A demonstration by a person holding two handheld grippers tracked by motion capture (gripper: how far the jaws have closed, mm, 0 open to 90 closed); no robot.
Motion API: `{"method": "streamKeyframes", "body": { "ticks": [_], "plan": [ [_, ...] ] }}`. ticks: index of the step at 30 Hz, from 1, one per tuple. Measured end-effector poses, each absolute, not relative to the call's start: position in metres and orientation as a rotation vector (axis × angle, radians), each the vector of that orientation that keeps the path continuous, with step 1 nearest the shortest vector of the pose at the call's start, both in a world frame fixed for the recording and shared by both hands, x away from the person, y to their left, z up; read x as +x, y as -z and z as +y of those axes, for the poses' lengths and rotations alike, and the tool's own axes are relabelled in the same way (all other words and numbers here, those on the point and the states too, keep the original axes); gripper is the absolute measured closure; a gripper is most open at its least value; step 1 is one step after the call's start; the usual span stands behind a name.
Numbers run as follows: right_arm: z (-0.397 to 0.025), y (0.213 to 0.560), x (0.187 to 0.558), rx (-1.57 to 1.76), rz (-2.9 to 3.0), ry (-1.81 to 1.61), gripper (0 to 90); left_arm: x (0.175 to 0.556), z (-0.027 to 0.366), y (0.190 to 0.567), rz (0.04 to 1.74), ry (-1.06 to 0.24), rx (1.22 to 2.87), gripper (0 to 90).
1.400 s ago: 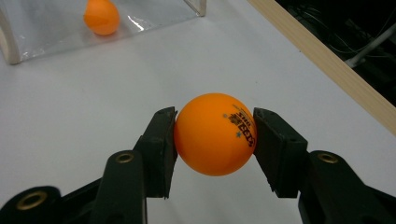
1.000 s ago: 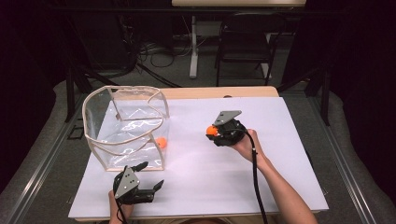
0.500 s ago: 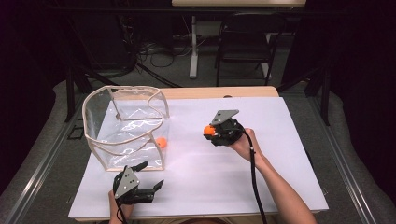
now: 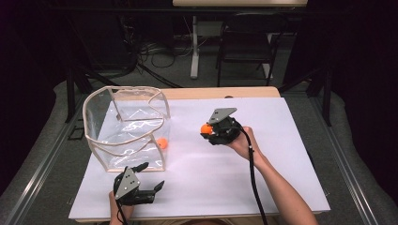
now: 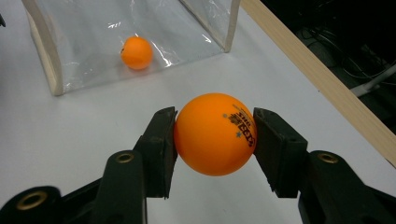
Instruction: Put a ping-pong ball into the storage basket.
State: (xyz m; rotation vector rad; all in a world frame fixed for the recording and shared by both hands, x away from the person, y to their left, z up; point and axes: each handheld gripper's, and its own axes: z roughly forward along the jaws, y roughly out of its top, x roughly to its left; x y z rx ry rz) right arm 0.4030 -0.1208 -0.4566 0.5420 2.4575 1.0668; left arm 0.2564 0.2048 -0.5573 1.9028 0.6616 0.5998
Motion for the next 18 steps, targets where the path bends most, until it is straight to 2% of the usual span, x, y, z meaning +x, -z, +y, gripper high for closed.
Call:
{"method": "streamKeyframes", "body": {
  "ticks": [18],
  "plan": [
    [-0.115, 0.443, 0.402, 0.512, 2.448, -1.075, 50.9, 0.256, 0.205, 0.557, 0.662, -0.601, 1.903, 15.9]
  ]
}}
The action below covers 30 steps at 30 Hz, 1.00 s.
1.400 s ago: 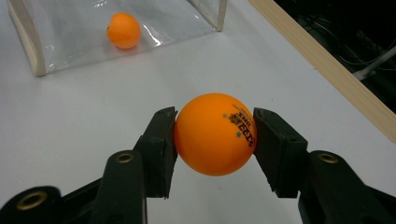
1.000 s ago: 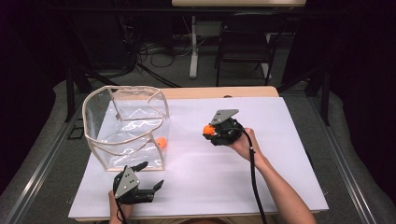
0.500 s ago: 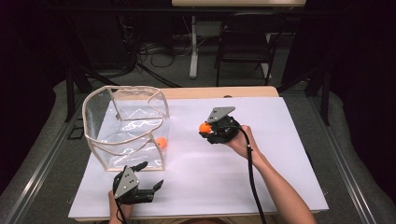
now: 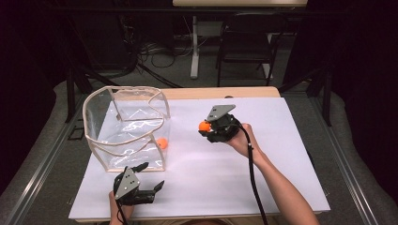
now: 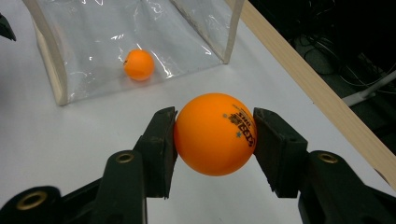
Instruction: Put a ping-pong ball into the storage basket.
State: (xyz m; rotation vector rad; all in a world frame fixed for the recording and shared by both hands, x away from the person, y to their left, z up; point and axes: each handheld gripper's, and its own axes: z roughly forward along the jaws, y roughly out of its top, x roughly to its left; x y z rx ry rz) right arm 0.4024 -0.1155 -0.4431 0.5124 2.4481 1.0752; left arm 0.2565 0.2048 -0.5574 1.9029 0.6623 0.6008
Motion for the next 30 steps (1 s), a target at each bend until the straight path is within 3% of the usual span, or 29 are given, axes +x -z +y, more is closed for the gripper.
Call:
{"method": "streamKeyframes", "body": {
  "ticks": [30],
  "plan": [
    [-0.106, 0.416, 0.402, 0.46, 2.425, -1.087, 50.9, 0.257, 0.205, 0.557, 0.663, -0.6, 1.903, 15.9]
  ]
}}
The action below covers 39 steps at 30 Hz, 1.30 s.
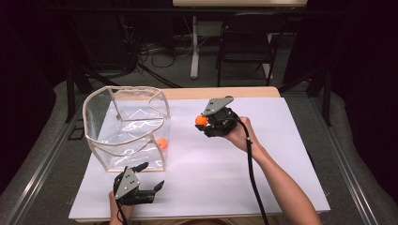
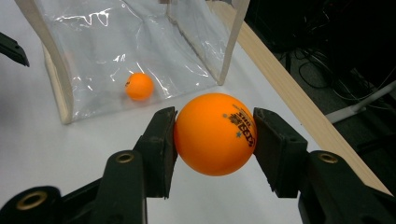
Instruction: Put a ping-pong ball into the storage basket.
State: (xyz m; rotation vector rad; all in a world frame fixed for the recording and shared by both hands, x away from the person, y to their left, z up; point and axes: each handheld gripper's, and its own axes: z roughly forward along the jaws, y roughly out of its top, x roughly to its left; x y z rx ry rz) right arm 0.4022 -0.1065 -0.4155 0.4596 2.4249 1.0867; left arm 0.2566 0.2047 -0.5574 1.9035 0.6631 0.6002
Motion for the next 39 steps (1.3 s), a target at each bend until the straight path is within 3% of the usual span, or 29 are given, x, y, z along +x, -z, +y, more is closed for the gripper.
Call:
{"method": "streamKeyframes", "body": {
  "ticks": [39],
  "plan": [
    [-0.091, 0.39, 0.403, 0.396, 2.395, -1.121, 50.9, 0.257, 0.205, 0.557, 0.662, -0.6, 1.901, 15.9]
  ]
}}
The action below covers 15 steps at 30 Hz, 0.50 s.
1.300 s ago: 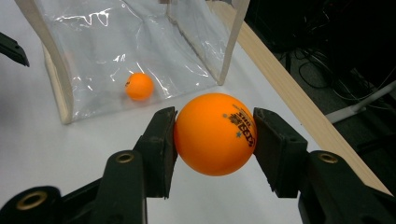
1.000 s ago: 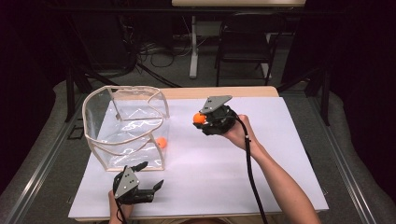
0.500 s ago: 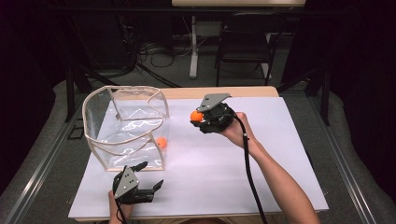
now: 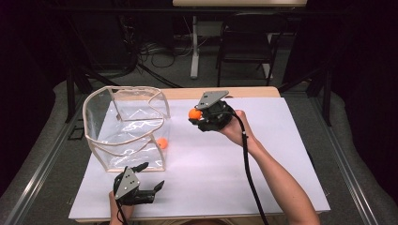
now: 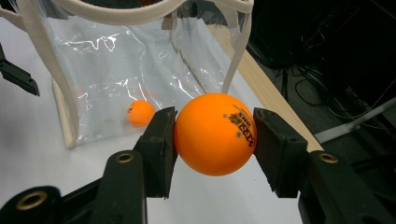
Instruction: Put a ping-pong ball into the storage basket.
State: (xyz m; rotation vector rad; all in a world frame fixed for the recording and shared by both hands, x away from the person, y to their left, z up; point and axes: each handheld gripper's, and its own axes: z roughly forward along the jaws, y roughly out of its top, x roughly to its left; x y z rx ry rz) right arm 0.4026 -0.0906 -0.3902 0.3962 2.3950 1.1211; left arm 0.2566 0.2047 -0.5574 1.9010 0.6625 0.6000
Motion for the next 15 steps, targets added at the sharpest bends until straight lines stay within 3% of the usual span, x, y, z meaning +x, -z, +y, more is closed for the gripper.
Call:
{"method": "streamKeyframes", "body": {
  "ticks": [15],
  "plan": [
    [-0.0824, 0.3801, 0.4044, 0.373, 2.38, -1.15, 50.9, 0.2563, 0.2049, 0.5571, 0.662, -0.602, 1.9, 15.9]
  ]
}}
